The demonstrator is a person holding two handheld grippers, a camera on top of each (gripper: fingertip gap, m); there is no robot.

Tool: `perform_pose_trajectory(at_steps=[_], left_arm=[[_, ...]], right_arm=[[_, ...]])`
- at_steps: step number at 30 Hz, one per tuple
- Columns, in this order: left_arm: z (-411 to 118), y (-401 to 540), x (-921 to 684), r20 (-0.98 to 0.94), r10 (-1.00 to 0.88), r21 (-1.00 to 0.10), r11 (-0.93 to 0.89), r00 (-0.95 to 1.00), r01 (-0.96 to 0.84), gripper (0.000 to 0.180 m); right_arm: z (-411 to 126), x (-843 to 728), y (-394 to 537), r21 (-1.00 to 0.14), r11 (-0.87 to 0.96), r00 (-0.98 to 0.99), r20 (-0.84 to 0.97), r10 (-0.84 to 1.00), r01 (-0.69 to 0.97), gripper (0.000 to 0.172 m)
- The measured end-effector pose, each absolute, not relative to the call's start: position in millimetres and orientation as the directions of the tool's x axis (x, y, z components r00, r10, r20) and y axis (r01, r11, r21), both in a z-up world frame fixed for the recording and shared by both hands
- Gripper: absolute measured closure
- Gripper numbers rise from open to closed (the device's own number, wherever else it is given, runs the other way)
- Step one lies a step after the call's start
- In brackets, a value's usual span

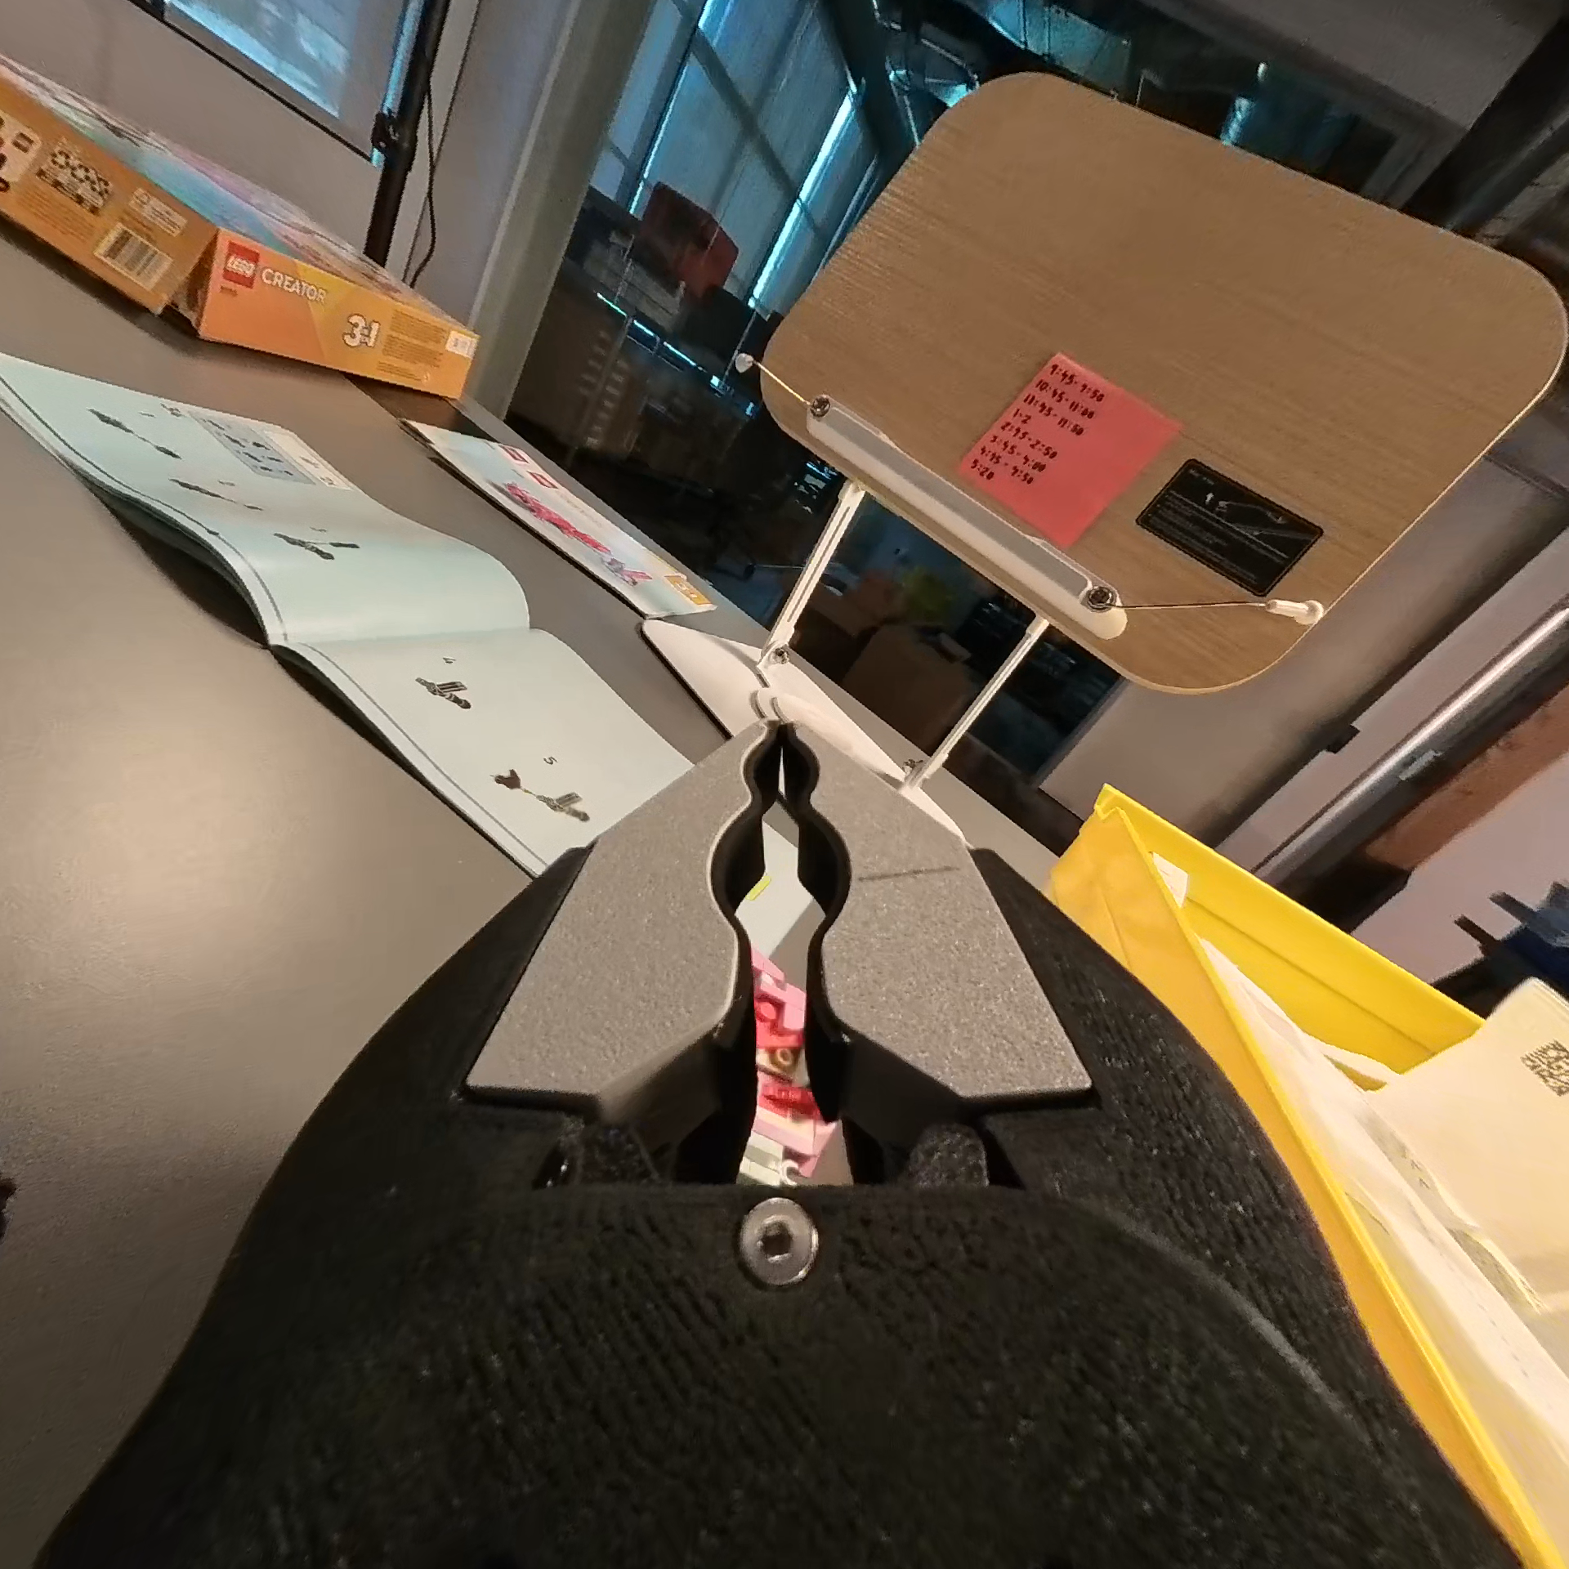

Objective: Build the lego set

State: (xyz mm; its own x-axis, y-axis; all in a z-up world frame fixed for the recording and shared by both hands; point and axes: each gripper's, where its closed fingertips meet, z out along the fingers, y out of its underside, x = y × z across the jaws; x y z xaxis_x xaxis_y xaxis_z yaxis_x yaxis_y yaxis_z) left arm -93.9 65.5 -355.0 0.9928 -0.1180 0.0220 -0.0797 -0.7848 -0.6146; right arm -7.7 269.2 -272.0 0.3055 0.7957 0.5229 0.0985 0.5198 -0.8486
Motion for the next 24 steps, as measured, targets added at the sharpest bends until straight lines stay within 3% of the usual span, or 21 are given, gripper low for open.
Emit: perform_pose_trajectory(at_steps=[3,6,9,13,17,19,21,24], left_arm=[[-334.7,79.8,-113.8,-0.106,-0.117,-0.725,-0.671,0.988,-0.157,0.150],[-316.7,84.3,-99.3,0.047,-0.149,-0.854,-0.520,0.988,-0.038,0.148],[-323.8,83.2,-129.4,-0.079,0.000,-0.844,-0.533,0.997,-0.067,0.112],[-329.1,83.9,-127.1,-0.141,-0.028,-0.823,-0.553,0.990,-0.132,0.109],[-323.4,81.8,-117.7,-0.150,-0.066,-0.829,-0.535,0.986,-0.162,0.113],[-323.2,78.0,-111.7,-0.146,-0.116,-0.825,-0.533,0.983,-0.185,0.127],[-333.2,68.0,-96.1,-0.098,-0.245,-0.782,-0.581,0.965,-0.227,0.159],[-342.7,58.5,-96.9,-0.066,-0.264,-0.735,-0.640,0.962,-0.226,0.159]], right_arm=[[-269.4,-8.1,266.8,-0.853,0.516,0.297,0.513,0.806,0.072,0.172],[-266.2,-9.0,267.9,-0.863,0.503,0.304,0.493,0.815,0.049,0.172],[-264.7,-10.2,268.8,-0.870,0.492,0.309,0.478,0.822,0.038,0.172],[-262.9,-5.4,272.2,-0.863,0.504,0.335,0.488,0.806,0.042,0.172],[-264.3,-1.2,276.9,-0.847,0.526,0.363,0.515,0.777,0.076,0.172],[-262.6,2.7,282.5,-0.828,0.550,0.408,0.541,0.735,0.108,0.172],[-247.5,15.4,293.7,-0.799,0.591,0.531,0.551,0.644,0.113,0.172],[-240.5,33.9,311.9,-0.826,0.546,0.652,0.494,0.575,0.144,0.172]])
